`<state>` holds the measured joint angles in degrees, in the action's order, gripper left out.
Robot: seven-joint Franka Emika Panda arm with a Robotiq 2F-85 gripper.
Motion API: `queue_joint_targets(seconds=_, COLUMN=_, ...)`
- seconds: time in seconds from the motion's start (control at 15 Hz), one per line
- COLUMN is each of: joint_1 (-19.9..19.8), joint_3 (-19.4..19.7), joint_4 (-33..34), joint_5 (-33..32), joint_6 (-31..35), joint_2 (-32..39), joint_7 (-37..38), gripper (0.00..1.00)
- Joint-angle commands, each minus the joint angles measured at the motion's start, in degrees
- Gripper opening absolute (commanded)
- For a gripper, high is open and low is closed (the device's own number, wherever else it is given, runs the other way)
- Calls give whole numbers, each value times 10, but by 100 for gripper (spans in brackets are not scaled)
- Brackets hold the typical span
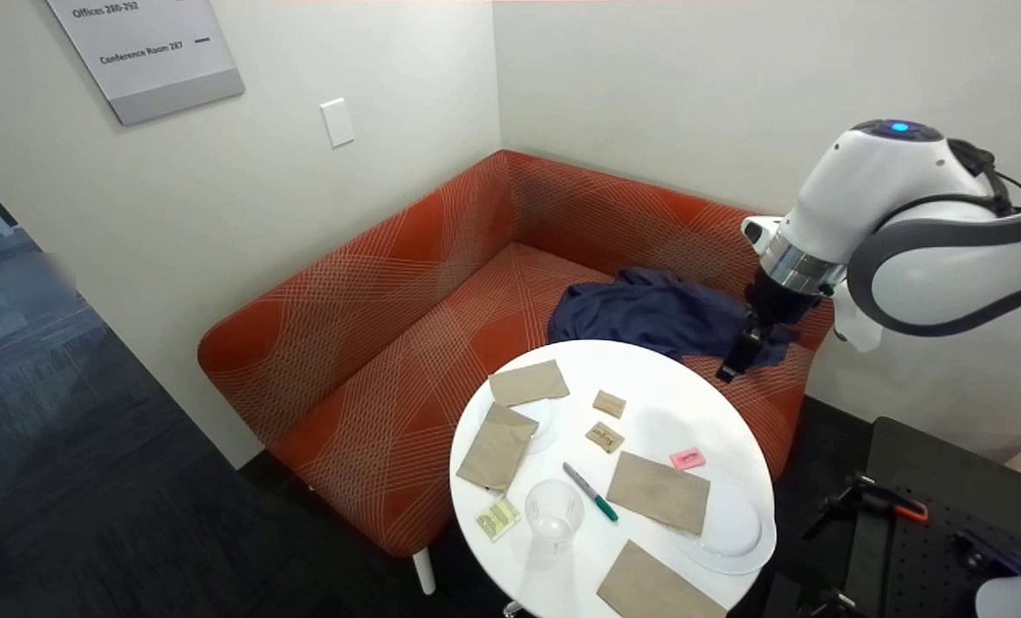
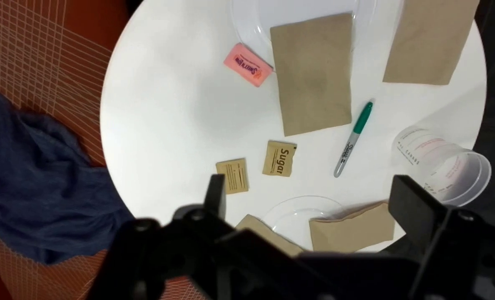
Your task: Place the pen inside the clear cup
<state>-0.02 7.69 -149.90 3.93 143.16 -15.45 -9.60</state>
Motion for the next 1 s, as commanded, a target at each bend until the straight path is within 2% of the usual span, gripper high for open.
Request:
queue_joint_targets(seconds=0.0, joint_1=6, joint_3=-30, joint_4=15, joint_5=27, joint_6=46, joint_2=57, joint_7=54, gripper=100)
queue_joint_targets(seconds=0.47, joint_1=22, joint_3=-77, joint_4=69, joint_5=71, joint_6=111, joint_2=173, joint_7=135, gripper=100)
queue_joint_targets(seconds=0.73, joint_1=28, joint_3=-91, joint_4=126, joint_5=42, joint_6=134, joint_2=255, joint_7=210, gripper=100)
queue_joint_targets(seconds=0.93, joint_1=44, joint_3=-83, joint_4=174, joint_5=13, joint_6=141, joint_2=318, joint_7=258, gripper=100)
